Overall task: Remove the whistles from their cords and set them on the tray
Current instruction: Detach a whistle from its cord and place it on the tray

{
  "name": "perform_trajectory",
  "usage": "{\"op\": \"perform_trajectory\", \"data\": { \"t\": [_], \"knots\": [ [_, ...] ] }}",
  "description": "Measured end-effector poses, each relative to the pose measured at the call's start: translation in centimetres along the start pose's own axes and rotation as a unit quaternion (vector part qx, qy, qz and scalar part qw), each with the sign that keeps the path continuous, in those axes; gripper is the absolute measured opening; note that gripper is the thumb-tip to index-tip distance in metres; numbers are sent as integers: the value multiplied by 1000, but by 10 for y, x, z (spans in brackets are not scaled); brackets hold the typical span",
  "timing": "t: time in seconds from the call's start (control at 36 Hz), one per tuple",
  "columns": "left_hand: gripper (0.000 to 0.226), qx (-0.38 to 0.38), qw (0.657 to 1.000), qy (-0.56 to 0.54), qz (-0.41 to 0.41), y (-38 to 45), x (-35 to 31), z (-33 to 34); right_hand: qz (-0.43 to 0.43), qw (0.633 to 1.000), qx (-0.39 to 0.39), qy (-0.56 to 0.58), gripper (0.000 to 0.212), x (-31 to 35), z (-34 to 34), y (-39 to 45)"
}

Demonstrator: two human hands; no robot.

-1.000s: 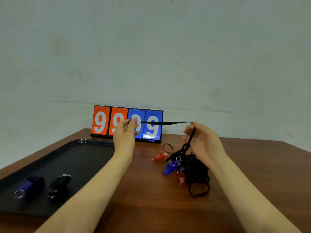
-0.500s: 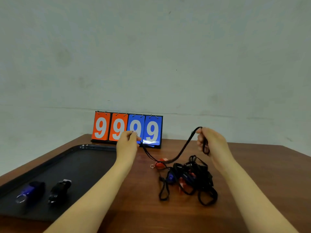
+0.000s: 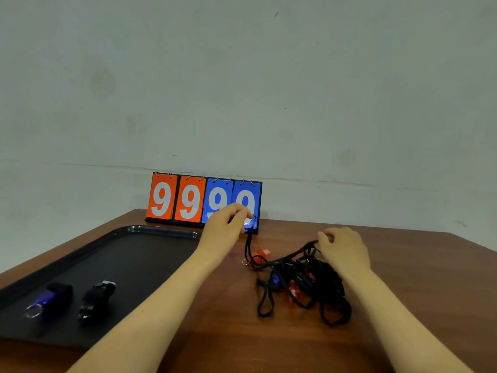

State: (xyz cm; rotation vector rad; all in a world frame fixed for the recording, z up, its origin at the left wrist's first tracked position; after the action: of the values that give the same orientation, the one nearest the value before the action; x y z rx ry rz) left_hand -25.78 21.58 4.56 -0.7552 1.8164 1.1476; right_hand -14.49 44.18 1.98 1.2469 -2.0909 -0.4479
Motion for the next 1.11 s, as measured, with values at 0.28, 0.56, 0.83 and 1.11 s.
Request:
{"op": "perform_trajectory", "data": {
  "t": [0.28, 0.56, 0.83, 1.11],
  "knots": [
    [25, 107, 990, -89, 19, -15, -27, 7, -138, 899, 184, 374, 31, 84, 13, -38],
    [25, 75, 997, -15, -15, -3, -9, 5, 3, 796, 172, 581, 40, 82, 19, -33],
    [26, 97, 961, 255, 36, -4, 8, 11, 141, 676, 61, 721, 34, 59, 3, -18],
    [26, 202, 965, 136, -97, -2, 10, 15, 190, 612, 18, 768, 28, 43, 0, -10]
  ]
}}
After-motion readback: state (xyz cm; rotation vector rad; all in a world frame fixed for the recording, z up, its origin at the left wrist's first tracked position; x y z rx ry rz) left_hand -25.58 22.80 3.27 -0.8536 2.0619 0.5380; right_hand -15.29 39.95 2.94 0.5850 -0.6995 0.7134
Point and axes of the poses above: each hand's wrist, its own y-axis towards the middle knuckle, its own z-axis out of the palm, x = y × z, the point moved 2 cm from there along y, towards the middle knuckle, and after that the axes turned 10 degrees about -z, right-handed, at the moved point
